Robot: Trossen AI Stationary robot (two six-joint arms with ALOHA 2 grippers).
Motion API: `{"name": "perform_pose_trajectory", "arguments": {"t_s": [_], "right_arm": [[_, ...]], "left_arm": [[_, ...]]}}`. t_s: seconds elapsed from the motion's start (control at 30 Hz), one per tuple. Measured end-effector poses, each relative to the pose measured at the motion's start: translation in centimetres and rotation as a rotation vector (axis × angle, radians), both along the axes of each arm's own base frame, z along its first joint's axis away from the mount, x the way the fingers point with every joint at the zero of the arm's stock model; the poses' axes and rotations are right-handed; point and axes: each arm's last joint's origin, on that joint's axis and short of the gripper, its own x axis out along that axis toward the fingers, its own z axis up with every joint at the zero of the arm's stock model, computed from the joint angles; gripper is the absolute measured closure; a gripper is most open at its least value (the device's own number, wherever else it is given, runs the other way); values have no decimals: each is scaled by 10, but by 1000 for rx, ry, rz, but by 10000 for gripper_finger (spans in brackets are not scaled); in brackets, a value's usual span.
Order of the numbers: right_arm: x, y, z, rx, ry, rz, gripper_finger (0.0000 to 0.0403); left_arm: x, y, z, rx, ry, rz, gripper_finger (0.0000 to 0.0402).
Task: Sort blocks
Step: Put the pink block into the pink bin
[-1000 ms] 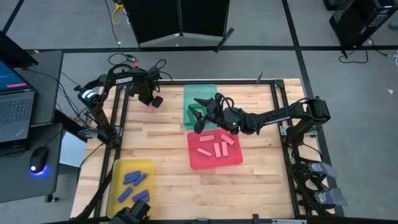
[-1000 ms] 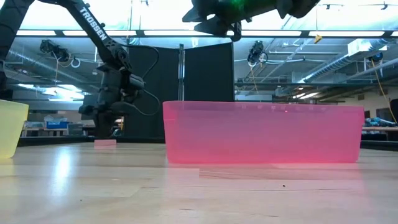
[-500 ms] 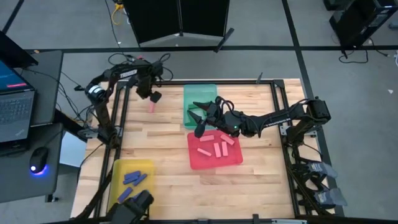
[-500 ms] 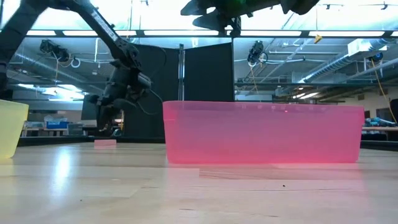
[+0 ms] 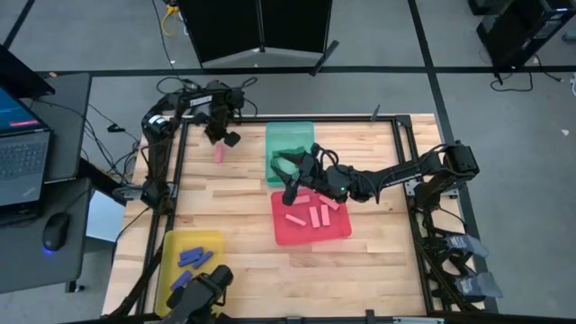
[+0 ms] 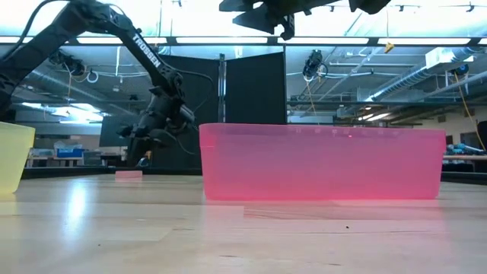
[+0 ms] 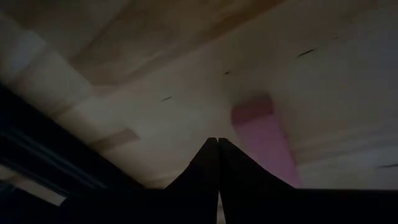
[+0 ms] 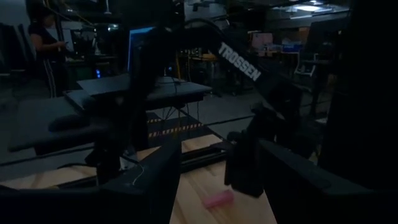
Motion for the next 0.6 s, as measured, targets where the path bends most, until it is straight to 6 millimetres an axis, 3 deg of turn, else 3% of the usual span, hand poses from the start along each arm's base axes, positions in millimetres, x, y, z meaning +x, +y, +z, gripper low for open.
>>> {"name": "perform_pose_trajectory", "arguments": {"t_s": [0.6], "right_arm": [[0,3,2,-16,-9,7,185]], "left_arm": [[-6,4,-9,-37,-10,63,398]]}}
